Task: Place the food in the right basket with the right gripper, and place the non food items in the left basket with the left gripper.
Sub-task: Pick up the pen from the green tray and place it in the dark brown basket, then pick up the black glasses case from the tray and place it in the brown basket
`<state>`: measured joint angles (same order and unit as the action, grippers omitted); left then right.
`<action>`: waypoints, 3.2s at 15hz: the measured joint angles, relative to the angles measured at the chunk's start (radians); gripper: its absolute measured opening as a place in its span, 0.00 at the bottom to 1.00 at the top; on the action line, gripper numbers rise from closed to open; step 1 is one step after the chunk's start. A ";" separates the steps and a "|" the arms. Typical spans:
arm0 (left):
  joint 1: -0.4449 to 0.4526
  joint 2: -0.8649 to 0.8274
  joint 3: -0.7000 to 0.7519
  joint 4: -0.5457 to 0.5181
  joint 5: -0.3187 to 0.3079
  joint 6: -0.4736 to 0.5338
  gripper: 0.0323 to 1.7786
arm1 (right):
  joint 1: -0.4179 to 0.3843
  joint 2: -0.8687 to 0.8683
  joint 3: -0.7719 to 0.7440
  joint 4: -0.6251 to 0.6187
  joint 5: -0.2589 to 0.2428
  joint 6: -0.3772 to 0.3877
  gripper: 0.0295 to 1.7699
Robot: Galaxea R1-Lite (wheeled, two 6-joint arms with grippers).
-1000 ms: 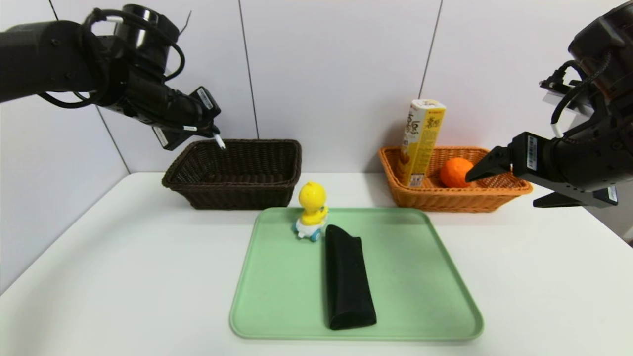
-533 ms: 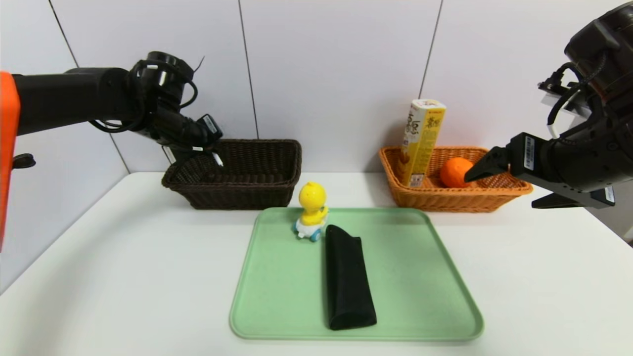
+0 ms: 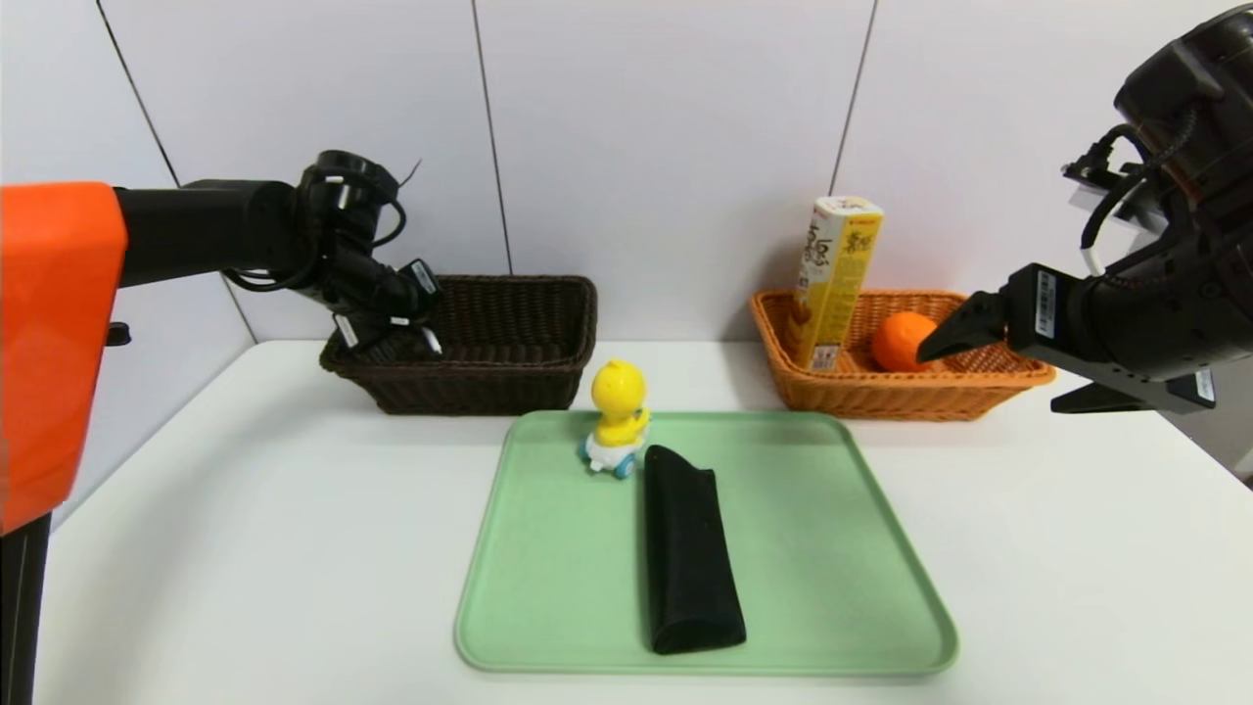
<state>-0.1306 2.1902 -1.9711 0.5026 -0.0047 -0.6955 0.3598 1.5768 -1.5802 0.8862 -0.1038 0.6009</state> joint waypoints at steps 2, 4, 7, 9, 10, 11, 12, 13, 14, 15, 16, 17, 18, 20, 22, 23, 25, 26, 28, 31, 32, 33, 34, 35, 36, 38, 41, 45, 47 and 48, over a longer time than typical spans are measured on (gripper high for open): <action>0.002 0.009 0.000 -0.002 0.001 0.002 0.10 | 0.003 0.001 0.000 0.000 0.000 0.000 0.97; 0.002 0.014 0.000 -0.007 0.001 0.007 0.30 | 0.005 0.004 0.000 -0.001 0.000 0.001 0.97; 0.002 0.019 0.000 -0.010 0.001 0.021 0.51 | 0.006 0.007 -0.001 -0.001 0.000 0.002 0.97; 0.002 0.008 0.000 -0.013 0.000 0.024 0.61 | 0.007 0.007 0.000 -0.001 0.000 0.010 0.97; -0.001 -0.016 0.000 -0.017 0.000 0.024 0.65 | 0.007 0.007 0.000 -0.001 0.000 0.015 0.97; -0.011 -0.050 0.000 -0.028 0.000 0.024 0.69 | 0.007 0.007 0.000 -0.001 0.000 0.019 0.97; -0.026 -0.094 -0.001 -0.045 0.000 0.028 0.72 | 0.008 0.007 0.000 -0.002 0.000 0.020 0.97; -0.048 -0.143 -0.001 -0.063 0.001 0.041 0.75 | 0.015 0.006 -0.001 -0.003 0.000 0.020 0.97; -0.072 -0.200 0.002 -0.073 0.004 0.067 0.77 | 0.023 0.003 -0.001 -0.003 0.000 0.021 0.97; -0.096 -0.254 0.010 -0.077 0.006 0.092 0.80 | 0.032 -0.004 0.001 -0.004 0.001 0.023 0.97; -0.121 -0.313 0.033 -0.084 0.004 0.111 0.81 | 0.036 -0.013 0.012 -0.011 0.003 0.024 0.97; -0.147 -0.369 0.083 -0.094 -0.004 0.127 0.83 | 0.038 -0.027 0.039 -0.047 0.005 0.024 0.97; -0.168 -0.416 0.140 -0.109 -0.013 0.145 0.85 | 0.040 -0.042 0.077 -0.097 0.006 0.019 0.97; -0.212 -0.520 0.276 -0.154 -0.036 0.213 0.87 | 0.041 -0.078 0.199 -0.249 0.007 -0.024 0.97; -0.276 -0.608 0.372 -0.176 -0.051 0.302 0.89 | 0.036 -0.121 0.334 -0.393 0.006 -0.095 0.97; -0.299 -0.637 0.393 -0.166 -0.040 0.317 0.90 | 0.033 -0.140 0.376 -0.460 0.004 -0.120 0.97; -0.336 -0.669 0.406 -0.159 -0.036 0.315 0.91 | 0.044 -0.166 0.377 -0.485 0.001 -0.131 0.97; -0.362 -0.682 0.414 -0.143 -0.040 0.304 0.92 | 0.058 -0.169 0.348 -0.442 0.001 -0.125 0.97; -0.404 -0.707 0.428 -0.097 -0.040 0.280 0.93 | 0.073 -0.166 0.296 -0.371 -0.002 -0.097 0.97; -0.453 -0.728 0.400 0.088 -0.037 0.248 0.94 | 0.082 -0.163 0.275 -0.344 -0.004 -0.093 0.97; -0.474 -0.727 0.386 0.152 -0.037 0.246 0.94 | 0.081 -0.163 0.274 -0.317 -0.005 -0.095 0.97; -0.498 -0.720 0.370 0.216 -0.036 0.244 0.94 | 0.078 -0.164 0.279 -0.286 -0.005 -0.094 0.97; -0.520 -0.705 0.348 0.283 -0.033 0.241 0.94 | 0.074 -0.166 0.287 -0.256 -0.012 -0.095 0.97; -0.540 -0.679 0.315 0.356 -0.032 0.230 0.94 | 0.073 -0.168 0.295 -0.236 -0.026 -0.096 0.97; -0.555 -0.646 0.279 0.412 -0.033 0.213 0.94 | 0.072 -0.170 0.308 -0.231 -0.035 -0.095 0.97; -0.579 -0.562 0.196 0.471 -0.033 0.162 0.95 | 0.067 -0.173 0.346 -0.230 -0.039 -0.093 0.97; -0.635 -0.419 0.085 0.488 -0.028 0.086 0.95 | 0.049 -0.174 0.379 -0.231 -0.039 -0.093 0.97; -0.732 -0.226 0.008 0.476 0.075 0.003 0.95 | 0.036 -0.175 0.385 -0.230 -0.048 -0.102 0.97; -0.769 -0.156 -0.003 0.431 0.117 -0.014 0.95 | 0.034 -0.176 0.388 -0.231 -0.101 -0.103 0.97; -0.774 -0.130 -0.006 0.412 0.119 -0.022 0.95 | 0.034 -0.177 0.391 -0.231 -0.121 -0.104 0.97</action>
<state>-0.9049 2.0600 -1.9766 0.9145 0.1140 -0.7177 0.3940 1.3998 -1.1891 0.6547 -0.2245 0.4972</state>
